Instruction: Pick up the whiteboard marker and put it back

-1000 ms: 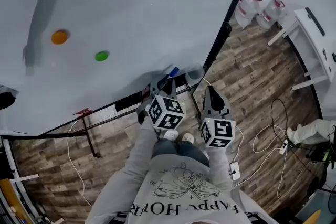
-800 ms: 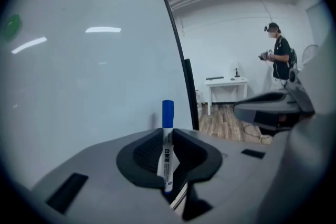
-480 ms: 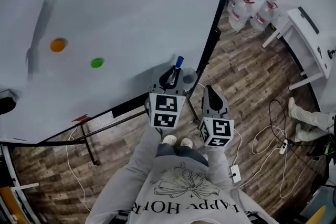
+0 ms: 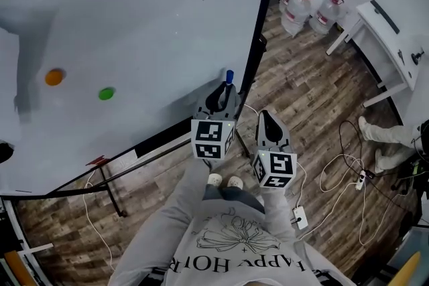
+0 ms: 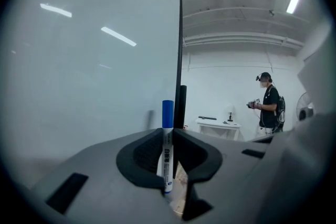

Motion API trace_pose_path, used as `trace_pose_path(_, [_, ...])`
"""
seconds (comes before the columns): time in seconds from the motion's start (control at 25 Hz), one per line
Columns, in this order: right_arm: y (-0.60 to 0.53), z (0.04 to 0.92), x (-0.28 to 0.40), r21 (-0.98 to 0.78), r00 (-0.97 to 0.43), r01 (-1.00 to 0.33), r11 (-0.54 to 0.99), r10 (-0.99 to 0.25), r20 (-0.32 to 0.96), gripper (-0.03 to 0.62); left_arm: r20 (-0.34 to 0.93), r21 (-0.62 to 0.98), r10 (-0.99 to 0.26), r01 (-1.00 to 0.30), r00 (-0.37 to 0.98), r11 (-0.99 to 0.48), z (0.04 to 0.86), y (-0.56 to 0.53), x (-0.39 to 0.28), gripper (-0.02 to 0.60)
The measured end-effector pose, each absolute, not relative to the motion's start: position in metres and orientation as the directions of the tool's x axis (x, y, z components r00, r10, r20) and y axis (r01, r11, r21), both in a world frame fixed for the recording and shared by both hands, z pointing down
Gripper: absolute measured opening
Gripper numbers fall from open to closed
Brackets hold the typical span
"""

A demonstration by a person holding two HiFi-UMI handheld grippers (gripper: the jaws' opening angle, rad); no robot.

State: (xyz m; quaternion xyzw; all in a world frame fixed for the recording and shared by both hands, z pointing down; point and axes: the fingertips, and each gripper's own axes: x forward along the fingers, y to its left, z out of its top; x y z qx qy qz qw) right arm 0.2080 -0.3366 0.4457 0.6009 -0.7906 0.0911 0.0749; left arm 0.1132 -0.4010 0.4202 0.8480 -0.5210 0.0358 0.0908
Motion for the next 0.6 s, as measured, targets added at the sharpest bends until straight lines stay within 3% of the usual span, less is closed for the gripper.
trace_pose_path(0.6, [-0.339, 0.466, 0.216, -0.060, -0.255, -0.967, 0.249, -0.927, 0.276, 0.005, 0.271, 0.128, -0.864, -0.905, 0.425, -0.406, 0.498, -0.408, 0.114, 0.060])
